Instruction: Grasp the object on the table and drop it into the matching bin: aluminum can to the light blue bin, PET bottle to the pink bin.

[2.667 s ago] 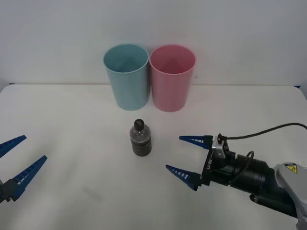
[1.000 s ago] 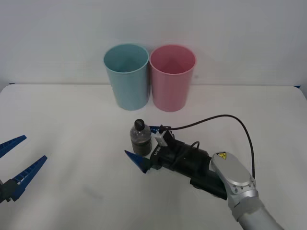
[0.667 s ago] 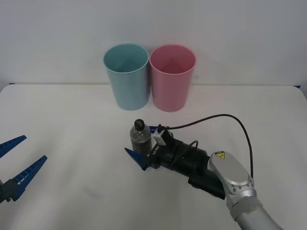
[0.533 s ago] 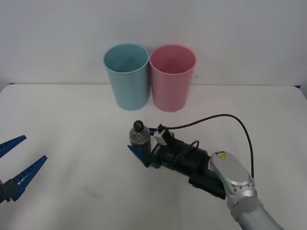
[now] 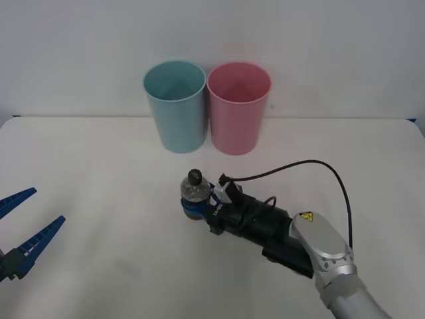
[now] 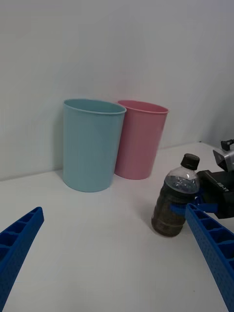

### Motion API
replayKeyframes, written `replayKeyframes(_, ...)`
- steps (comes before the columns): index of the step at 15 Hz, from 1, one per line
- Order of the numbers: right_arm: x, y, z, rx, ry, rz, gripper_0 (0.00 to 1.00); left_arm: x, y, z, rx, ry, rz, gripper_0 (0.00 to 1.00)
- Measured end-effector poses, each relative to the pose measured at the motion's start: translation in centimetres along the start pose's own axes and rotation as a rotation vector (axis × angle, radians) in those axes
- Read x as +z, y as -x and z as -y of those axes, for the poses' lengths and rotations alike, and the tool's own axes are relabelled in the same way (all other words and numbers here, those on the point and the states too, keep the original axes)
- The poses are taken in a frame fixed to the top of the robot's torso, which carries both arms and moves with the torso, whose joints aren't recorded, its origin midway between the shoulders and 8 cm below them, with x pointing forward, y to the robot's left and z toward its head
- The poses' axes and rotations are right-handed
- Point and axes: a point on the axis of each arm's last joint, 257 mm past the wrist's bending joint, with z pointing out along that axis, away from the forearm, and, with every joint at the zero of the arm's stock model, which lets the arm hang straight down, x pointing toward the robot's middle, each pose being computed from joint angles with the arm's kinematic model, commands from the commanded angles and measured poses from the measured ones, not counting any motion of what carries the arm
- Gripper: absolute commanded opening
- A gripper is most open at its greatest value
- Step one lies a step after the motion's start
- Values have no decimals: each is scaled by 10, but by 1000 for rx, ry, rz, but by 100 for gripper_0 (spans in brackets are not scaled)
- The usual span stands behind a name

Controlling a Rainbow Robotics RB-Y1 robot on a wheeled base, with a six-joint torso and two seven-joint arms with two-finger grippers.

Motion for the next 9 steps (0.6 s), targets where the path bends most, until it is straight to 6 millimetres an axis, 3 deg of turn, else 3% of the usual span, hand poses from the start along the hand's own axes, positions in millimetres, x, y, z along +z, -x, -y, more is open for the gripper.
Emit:
replayKeyframes(3,-12,2,1,-10,5,7,0,0,0,0,0,0,0,100)
replayKeyframes(9,-67,49,-11,40,1,76,0,0,0,0,0,0,0,100)
